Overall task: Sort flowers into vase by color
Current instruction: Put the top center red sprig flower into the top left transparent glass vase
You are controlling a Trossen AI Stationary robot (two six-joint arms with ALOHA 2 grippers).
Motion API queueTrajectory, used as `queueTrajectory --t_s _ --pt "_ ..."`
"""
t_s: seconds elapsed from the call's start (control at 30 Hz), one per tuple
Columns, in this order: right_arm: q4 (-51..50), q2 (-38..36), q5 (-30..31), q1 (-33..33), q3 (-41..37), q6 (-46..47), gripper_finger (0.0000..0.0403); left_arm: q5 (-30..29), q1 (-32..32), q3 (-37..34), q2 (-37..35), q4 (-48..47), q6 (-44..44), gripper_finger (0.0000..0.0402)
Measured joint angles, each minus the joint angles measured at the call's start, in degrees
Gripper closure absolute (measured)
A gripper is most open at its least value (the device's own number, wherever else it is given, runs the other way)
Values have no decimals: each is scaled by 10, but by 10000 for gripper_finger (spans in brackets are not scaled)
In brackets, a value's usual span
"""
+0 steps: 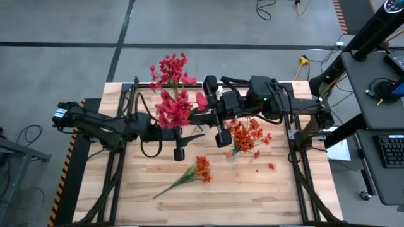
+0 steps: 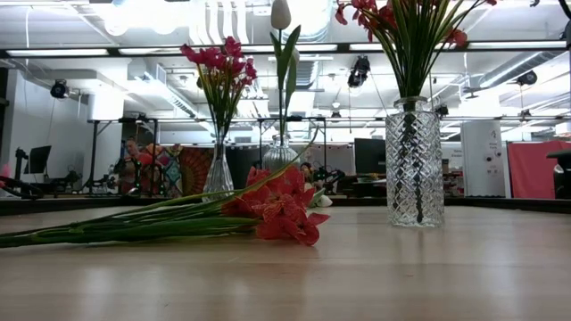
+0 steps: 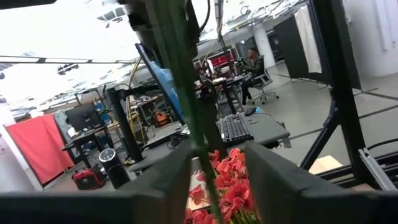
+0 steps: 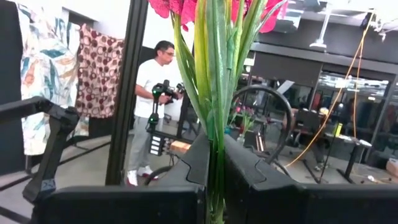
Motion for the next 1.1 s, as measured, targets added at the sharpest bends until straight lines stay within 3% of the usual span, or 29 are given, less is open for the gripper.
queueTrajectory --t_s 0.17,0.23,0.4,0.8,1.1 --pt "-7 5 0 1 -1 0 385 -24 0 0 -3 -8 -1 377" --pt "-8 6 -2 1 -1 2 385 -26 0 0 -6 -13 -11 392" --pt "-13 6 -1 1 -1 12 361 -26 0 0 -14 -36 -30 394" --pt "-70 -7 42 1 -1 12 248 -26 0 -11 -38 -96 -64 399" --pt "-153 -34 75 0 -1 7 209 -29 0 -62 -103 -101 -83 400"
